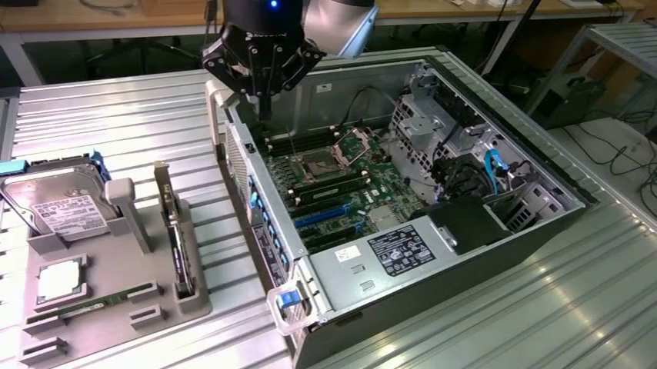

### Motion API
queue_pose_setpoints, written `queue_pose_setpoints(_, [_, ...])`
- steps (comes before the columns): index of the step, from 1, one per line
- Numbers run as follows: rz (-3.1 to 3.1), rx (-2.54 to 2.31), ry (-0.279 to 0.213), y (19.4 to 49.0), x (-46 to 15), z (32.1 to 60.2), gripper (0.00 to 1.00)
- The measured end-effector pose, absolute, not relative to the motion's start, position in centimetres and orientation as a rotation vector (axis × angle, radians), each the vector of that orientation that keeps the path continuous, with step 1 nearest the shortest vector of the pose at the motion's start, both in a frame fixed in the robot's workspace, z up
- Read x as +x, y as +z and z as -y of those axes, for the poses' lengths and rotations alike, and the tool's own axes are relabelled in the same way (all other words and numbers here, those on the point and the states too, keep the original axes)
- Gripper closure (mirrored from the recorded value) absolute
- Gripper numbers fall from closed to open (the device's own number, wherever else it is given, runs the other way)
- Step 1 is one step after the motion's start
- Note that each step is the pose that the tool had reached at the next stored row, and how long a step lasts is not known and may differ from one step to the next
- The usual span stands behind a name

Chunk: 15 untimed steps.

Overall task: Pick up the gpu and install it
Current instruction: 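Reach for the gpu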

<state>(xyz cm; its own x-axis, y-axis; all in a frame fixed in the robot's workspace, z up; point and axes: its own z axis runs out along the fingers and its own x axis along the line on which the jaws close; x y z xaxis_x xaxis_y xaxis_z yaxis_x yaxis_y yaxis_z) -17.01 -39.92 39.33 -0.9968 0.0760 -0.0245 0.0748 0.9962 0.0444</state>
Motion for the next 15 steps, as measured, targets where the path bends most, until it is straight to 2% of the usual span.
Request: queue_pose_setpoints(15, [-3.113,0.114,0.068,39.3,-18.5,40.0,0.89])
